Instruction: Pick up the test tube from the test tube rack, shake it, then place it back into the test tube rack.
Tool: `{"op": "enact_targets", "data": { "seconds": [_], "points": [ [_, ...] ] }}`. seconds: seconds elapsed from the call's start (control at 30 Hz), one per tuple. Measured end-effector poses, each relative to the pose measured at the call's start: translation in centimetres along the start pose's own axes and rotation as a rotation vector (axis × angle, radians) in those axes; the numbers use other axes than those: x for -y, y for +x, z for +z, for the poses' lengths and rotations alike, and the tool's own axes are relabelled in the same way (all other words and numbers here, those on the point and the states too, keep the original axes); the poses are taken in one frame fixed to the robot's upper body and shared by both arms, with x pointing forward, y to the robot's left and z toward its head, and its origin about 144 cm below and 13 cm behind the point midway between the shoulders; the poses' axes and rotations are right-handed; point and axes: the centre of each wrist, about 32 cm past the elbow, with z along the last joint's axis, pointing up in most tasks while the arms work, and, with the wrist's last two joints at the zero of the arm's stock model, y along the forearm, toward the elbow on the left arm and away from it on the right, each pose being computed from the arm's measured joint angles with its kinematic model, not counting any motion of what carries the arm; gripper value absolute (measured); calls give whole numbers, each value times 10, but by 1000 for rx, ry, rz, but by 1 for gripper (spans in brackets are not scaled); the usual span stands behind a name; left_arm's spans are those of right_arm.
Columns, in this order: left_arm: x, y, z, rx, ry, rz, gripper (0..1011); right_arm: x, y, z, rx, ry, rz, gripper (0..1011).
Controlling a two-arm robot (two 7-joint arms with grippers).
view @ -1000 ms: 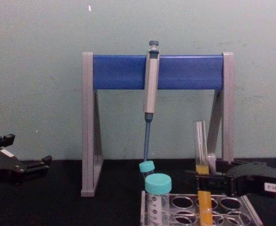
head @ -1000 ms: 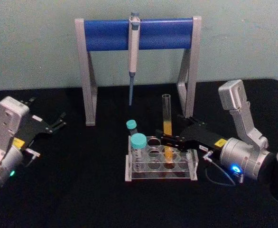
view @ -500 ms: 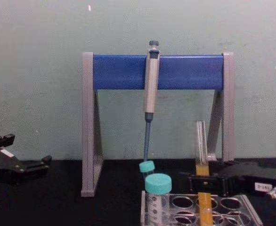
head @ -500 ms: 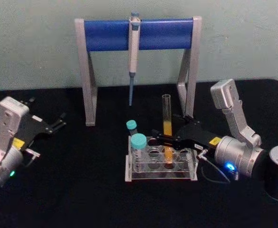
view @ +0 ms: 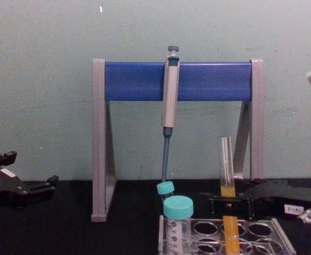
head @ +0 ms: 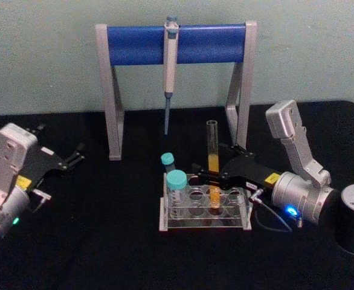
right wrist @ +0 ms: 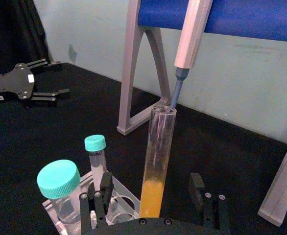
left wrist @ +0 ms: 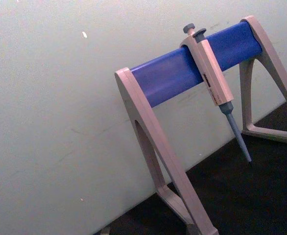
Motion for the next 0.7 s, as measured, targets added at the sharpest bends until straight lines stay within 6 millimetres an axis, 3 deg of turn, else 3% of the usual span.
{"op": "enact_targets", "data": {
  "seconds": [0.2, 0.47, 0.7],
  "points": [
    [0, 0, 0, 0, 0, 0, 1001, 0, 0, 0, -1, 1, 0, 983],
    [0, 0, 0, 0, 0, 0, 1001, 1, 0, 0, -3, 1, -1, 789],
    [0, 0, 0, 0, 0, 0, 1002, 1, 0, 0, -4, 1, -1, 559]
  ]
}}
